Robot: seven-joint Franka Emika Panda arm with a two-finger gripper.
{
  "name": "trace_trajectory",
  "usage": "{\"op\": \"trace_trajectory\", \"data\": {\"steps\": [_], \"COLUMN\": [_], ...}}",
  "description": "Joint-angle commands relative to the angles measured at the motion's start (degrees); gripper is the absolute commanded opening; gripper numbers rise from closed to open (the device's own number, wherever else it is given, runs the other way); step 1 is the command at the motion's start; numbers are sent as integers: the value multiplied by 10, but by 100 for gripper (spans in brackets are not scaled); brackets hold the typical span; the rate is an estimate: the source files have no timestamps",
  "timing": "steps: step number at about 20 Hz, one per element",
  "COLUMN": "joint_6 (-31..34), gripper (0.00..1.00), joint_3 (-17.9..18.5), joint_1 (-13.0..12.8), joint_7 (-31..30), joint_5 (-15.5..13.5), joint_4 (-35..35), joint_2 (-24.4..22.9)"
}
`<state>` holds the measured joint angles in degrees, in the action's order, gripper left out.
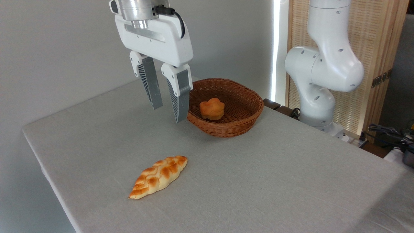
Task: Put bread into the basket
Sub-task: 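Move the open gripper down toward the braided bread loaf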
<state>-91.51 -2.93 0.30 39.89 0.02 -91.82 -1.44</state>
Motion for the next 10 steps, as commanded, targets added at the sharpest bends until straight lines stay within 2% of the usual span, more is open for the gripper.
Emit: {"op": "trace_trajectory", "data": {"steps": [1,6,10], "joint_6": [-1,-8,-9], "gripper": [100,100,100], "joint_3": [5,3,-4], "joint_1": [-1,-1,-2], "joint_7": [-4,-8,-10], "joint_5": [-1,-1,-18], "joint_4": [2,2,2], "joint_2": [2,28,29]}}
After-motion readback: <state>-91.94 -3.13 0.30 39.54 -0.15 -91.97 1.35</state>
